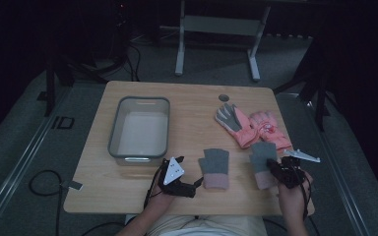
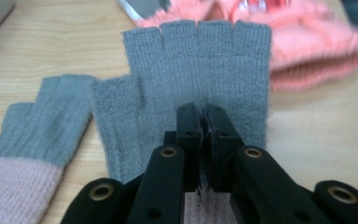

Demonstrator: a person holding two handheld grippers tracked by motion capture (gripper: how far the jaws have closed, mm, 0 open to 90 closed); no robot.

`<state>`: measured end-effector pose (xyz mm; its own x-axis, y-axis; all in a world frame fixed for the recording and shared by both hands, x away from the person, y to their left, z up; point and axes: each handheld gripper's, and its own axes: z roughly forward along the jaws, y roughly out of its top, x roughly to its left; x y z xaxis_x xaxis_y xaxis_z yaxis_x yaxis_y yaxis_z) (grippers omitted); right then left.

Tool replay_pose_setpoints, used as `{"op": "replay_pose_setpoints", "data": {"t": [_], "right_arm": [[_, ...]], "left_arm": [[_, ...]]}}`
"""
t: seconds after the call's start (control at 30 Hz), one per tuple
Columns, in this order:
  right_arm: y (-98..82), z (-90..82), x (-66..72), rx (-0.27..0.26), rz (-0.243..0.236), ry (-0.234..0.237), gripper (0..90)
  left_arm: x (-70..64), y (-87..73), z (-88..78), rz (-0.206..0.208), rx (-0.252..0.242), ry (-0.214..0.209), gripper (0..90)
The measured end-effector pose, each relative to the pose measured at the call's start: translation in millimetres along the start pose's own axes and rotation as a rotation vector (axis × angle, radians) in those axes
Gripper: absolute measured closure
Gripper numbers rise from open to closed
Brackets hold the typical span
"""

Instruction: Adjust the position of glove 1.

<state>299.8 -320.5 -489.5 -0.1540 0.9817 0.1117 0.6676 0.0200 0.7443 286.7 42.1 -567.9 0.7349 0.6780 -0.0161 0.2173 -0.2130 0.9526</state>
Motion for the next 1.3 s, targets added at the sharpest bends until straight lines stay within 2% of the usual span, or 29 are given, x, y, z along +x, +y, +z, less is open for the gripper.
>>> {"op": "replay_pose_setpoints", "data": {"t": [0.07, 0.17, 0.23, 0.37, 0.47, 0.57, 0.67, 0.77, 0.8, 0.83, 0.87, 0.93, 1.0, 1.03, 1.07, 1.13, 1.2, 1.3], "right_arm": [[-7.7, 5.8, -1.9, 0.009, 0.032, 0.002, 85.5], [-20.2, 23.1, -1.6, 0.055, 0.027, -0.011, 85.5], [-26.0, 30.8, -2.6, 0.069, 0.047, -0.019, 85.4], [-33.6, 40.2, -4.1, 0.085, 0.056, -0.057, 82.0], [-38.2, 44.1, -6.9, 0.083, 0.073, -0.054, 79.3], [-38.4, 44.9, -6.4, 0.079, 0.065, -0.058, 78.6], [-37.1, 42.7, -6.7, 0.083, 0.057, -0.051, 74.2], [-31.4, 35.9, -10.1, 0.076, 0.038, -0.031, 72.9], [-29.1, 34.0, -12.8, 0.070, 0.029, -0.008, 72.6], [-26.7, 32.4, -15.1, 0.061, 0.009, 0.019, 71.8], [-24.3, 31.2, -16.8, 0.063, -0.027, 0.023, 71.7], [-19.2, 28.9, -20.5, 0.045, -0.117, 0.075, 70.9], [-14.1, 27.8, -23.3, 0.051, -0.207, 0.094, 69.8], [-11.7, 27.5, -24.7, 0.056, -0.251, 0.120, 69.3], [-9.7, 27.5, -26.2, 0.058, -0.283, 0.148, 69.2], [-7.5, 29.2, -26.7, 0.088, -0.344, 0.163, 69.2], [-7.7, 31.5, -25.7, 0.105, -0.395, 0.173, 68.5], [-9.0, 35.1, -24.3, 0.123, -0.426, 0.175, 67.1]], "left_arm": [[-0.3, -0.1, 0.1, 0.002, 0.000, 0.002, 0.0], [-0.9, -0.1, 0.1, 0.005, 0.000, 0.007, 0.0], [-0.5, -0.1, 0.1, 0.001, 0.000, 0.007, 0.0], [-0.3, -0.1, 0.0, 0.000, 0.000, 0.006, 0.0], [-0.9, -0.1, 0.2, 0.005, -0.001, 0.009, 0.0], [-0.9, -0.1, 0.2, 0.004, -0.001, 0.009, 0.0], [-0.8, -0.1, 0.0, 0.004, -0.001, 0.009, 0.0], [-0.7, -0.1, 0.1, 0.003, 0.000, 0.008, 0.0], [-0.6, -0.1, 0.1, 0.002, -0.001, 0.007, 0.0], [-0.3, -0.1, 0.0, 0.000, -0.001, 0.006, 0.0], [-0.2, 0.0, 0.1, 0.000, 0.000, 0.004, 0.0], [0.1, 0.0, 0.2, -0.002, -0.002, 0.003, 0.0], [0.2, 0.0, 0.2, -0.002, -0.002, 0.002, 0.0], [0.1, 0.0, 0.2, -0.002, -0.002, 0.003, 0.0], [0.0, 0.0, 0.2, -0.001, -0.002, 0.003, 0.0], [-0.2, 0.0, 0.4, -0.002, -0.003, 0.004, 0.0], [-0.2, 0.0, 0.4, -0.003, -0.003, 0.004, 0.0], [0.1, -0.1, 0.3, -0.005, -0.004, 0.004, 0.0]]}}
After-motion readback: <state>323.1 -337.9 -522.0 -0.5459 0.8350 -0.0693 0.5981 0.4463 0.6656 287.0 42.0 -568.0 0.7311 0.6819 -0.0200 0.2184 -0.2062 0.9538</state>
